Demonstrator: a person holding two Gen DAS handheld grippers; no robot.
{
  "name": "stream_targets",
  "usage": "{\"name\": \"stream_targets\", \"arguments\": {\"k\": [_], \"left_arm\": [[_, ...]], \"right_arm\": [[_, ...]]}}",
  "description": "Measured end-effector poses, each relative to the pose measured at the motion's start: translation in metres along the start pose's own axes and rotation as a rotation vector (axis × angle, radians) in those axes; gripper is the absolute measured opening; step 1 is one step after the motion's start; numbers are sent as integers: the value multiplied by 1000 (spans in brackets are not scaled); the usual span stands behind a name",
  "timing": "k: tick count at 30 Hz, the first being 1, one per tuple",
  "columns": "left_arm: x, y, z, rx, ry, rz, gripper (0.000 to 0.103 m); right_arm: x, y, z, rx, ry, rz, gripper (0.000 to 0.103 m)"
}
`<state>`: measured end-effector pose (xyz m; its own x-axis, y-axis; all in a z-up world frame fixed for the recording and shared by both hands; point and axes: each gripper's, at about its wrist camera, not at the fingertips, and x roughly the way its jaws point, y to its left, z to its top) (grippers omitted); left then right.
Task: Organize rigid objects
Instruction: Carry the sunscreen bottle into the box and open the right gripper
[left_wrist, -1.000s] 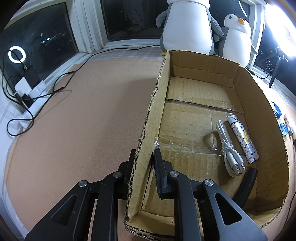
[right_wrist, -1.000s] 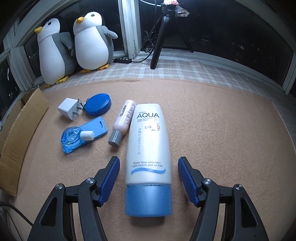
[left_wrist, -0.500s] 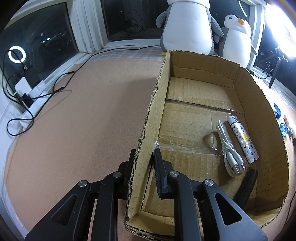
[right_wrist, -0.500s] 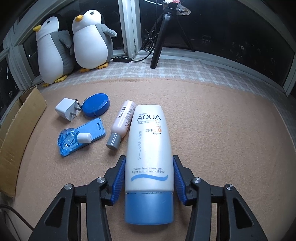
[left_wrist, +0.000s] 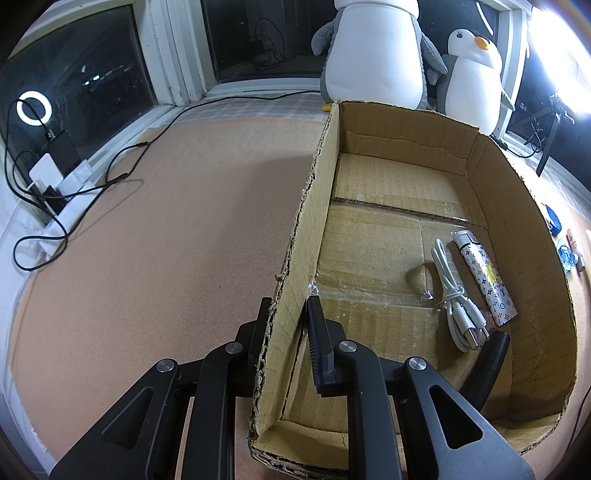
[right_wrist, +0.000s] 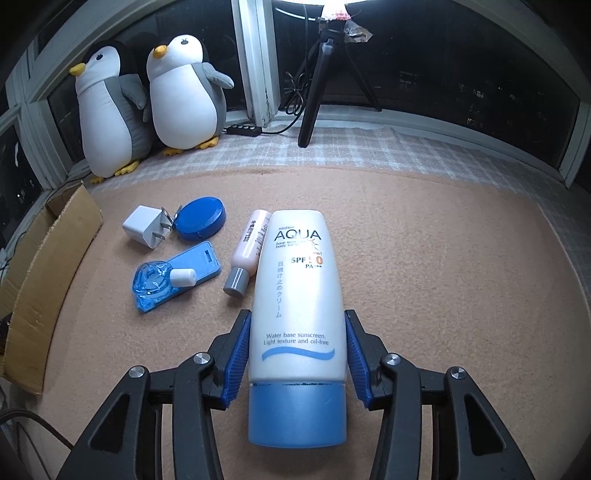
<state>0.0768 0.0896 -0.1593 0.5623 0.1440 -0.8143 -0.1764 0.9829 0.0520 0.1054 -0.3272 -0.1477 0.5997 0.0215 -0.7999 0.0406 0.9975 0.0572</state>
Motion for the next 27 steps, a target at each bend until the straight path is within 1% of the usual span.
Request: {"name": "stream_targets", "arguments": {"k": [4, 10, 19, 23, 27], "left_arm": [[0, 0, 0, 0, 0, 0, 16], [0, 0, 0, -1, 0, 0, 16], [0, 0, 0, -3, -2, -1, 16], [-1, -1, 0, -5, -3, -3, 16], [0, -1, 0, -8, -4, -7, 16]], "right_arm": [[-16, 9, 6, -1, -21, 16, 44], [-38, 45, 21, -17, -49, 83, 44], [-52, 129, 46, -55, -55, 227, 44], [-51, 170, 53, -56, -30, 311, 44], [-47, 215, 53, -89, 9, 384, 44]]}}
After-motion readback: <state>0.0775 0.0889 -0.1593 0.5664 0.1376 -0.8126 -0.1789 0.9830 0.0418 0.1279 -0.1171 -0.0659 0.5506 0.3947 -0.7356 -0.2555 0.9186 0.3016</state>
